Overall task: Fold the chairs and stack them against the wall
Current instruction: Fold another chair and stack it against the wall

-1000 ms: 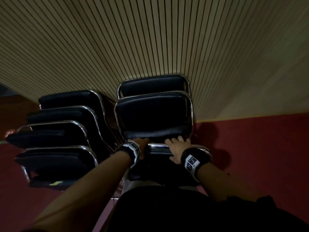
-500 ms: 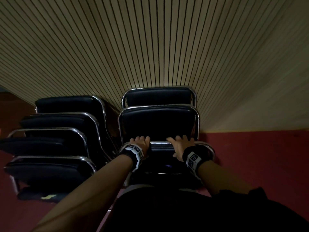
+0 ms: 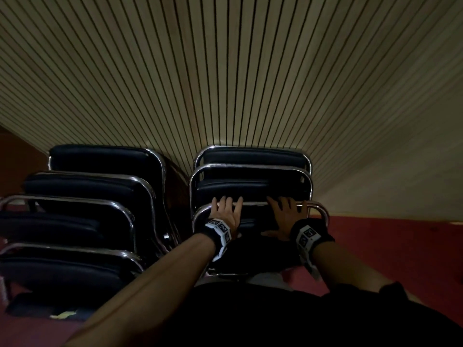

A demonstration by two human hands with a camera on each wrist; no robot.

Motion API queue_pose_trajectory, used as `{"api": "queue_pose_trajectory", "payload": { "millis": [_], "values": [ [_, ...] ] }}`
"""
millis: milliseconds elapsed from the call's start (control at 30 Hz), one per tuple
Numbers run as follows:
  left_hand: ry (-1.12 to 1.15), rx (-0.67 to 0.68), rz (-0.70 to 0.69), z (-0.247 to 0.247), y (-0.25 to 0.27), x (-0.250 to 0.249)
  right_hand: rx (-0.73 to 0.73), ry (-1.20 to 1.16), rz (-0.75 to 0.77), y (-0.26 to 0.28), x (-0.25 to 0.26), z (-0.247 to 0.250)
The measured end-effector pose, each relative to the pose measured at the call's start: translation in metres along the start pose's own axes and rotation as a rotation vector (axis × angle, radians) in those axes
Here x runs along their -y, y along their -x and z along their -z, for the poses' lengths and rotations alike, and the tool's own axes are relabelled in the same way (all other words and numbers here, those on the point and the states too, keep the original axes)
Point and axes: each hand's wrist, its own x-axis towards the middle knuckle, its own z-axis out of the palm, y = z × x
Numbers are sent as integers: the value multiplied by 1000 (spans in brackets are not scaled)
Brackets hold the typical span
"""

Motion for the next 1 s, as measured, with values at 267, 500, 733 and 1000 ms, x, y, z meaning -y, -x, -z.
{"api": "queue_pose_trajectory", "payload": {
  "millis": [267, 500, 733, 1000],
  "values": [
    [-10, 29, 25, 2, -7, 10, -78, 1, -29, -3, 12, 6],
    [12, 77, -14, 10, -10, 10, -60, -47, -47, -12, 10, 11],
    [-47, 57, -76, 14, -8, 17, -74, -47, -73, -6, 20, 8],
    [-79, 4, -43, 0, 14, 18, -209, -105, -25, 24, 38, -23]
  ]
}}
